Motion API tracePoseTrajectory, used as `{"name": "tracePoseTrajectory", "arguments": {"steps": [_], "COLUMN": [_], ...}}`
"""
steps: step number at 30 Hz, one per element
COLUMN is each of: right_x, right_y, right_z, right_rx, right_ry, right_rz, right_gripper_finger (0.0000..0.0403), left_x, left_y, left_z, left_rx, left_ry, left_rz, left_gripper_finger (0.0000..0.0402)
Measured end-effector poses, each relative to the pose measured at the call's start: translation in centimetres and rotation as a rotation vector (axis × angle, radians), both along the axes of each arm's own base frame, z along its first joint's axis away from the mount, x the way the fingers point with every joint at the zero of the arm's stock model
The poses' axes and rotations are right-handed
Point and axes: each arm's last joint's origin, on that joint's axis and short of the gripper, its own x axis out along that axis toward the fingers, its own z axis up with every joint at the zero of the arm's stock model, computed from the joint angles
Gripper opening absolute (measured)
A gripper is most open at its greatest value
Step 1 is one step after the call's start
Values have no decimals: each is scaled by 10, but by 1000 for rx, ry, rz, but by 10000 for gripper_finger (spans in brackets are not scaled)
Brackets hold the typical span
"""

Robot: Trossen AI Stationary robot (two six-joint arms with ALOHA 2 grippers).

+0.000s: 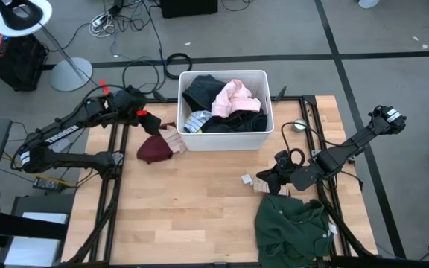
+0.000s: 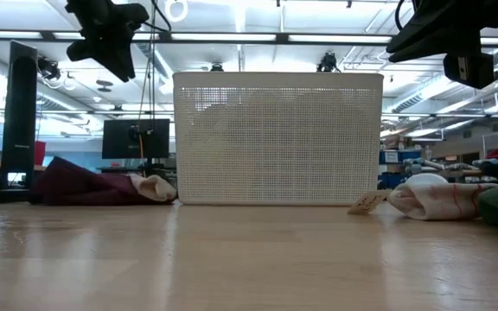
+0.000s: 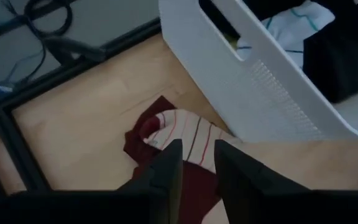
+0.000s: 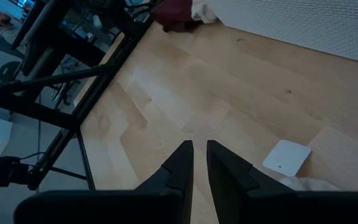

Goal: Sort clothes
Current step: Put the left pink striped sock into the white bin

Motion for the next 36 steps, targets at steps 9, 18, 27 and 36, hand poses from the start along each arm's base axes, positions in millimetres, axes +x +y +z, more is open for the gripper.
{"name": "tracePoseTrajectory", "arguments": {"steps": [9, 18, 27, 36], "right_x": [1, 2, 4, 9], "right_y": [-1, -2, -9, -19], "right_z": [0, 1, 1, 1], "right_rx": [0, 2, 0, -2], "right_ry": [0, -9, -11, -10], "right_rz": [-6, -16, -53, -109], "right_gripper_finger": [48, 48, 48, 48], "left_x": [15, 16, 25, 32], "left_y": [11, 33, 62, 87], "left_z": [-45, -91, -130, -154], "left_rx": [-55, -109, -172, -176], "left_ry": [47, 52, 118, 220], "left_rz": [14, 63, 30, -64], "left_gripper_finger": [99, 125, 134, 134]}}
